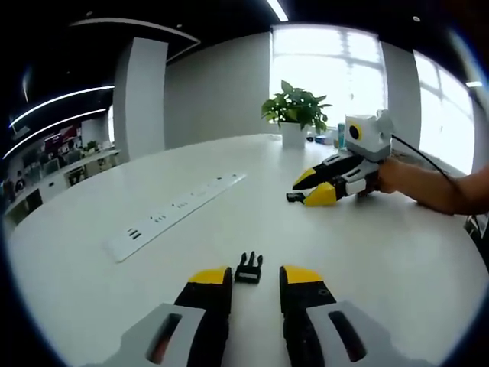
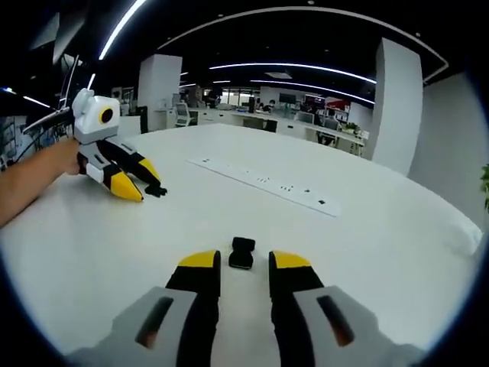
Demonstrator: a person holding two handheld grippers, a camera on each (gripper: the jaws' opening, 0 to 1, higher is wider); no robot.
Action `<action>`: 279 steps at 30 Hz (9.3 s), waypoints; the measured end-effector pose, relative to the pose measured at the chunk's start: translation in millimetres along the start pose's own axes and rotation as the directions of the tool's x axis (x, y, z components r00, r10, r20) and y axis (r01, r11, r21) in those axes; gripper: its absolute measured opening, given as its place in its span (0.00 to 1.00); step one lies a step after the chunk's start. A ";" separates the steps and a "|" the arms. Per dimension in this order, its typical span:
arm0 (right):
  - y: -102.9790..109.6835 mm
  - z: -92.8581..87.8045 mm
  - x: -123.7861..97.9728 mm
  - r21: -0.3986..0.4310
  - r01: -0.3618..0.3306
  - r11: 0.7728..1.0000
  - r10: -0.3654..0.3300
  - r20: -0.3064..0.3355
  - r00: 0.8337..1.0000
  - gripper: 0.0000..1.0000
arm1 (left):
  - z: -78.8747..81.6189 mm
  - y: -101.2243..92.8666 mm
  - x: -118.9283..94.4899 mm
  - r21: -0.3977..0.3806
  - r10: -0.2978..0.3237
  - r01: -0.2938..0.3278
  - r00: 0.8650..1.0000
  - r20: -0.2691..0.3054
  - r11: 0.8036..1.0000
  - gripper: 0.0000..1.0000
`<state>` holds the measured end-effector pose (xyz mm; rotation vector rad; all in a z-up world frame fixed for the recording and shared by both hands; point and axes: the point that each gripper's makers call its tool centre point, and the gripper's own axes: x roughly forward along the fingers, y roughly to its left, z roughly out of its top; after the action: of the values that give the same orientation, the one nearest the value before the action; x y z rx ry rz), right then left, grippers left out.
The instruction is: Snap the two parts of the plastic buckle together until the buckle closes and remains connected.
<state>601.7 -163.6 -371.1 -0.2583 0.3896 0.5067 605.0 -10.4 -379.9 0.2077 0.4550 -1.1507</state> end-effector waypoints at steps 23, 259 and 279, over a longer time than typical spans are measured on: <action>5.2 -0.6 1.0 0.025 -0.023 0.999 0.024 -0.009 1.000 0.16 | 1.3 -3.1 1.4 0.039 0.008 -0.007 1.000 -0.003 0.999 0.20; 105.9 4.9 -101.8 0.029 -0.132 0.991 0.130 0.054 0.990 0.10 | -15.0 -117.5 -78.6 -0.001 0.024 -0.024 0.998 0.065 1.000 0.10; 122.3 3.1 -110.5 -0.058 -0.289 0.956 0.293 0.063 0.954 0.10 | -18.7 -130.8 -83.0 0.013 -0.023 0.022 0.999 0.035 1.000 0.10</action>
<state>450.7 -105.7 -339.1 -0.2300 0.3483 0.8141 453.7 13.2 -349.9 0.1932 0.4202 -1.1778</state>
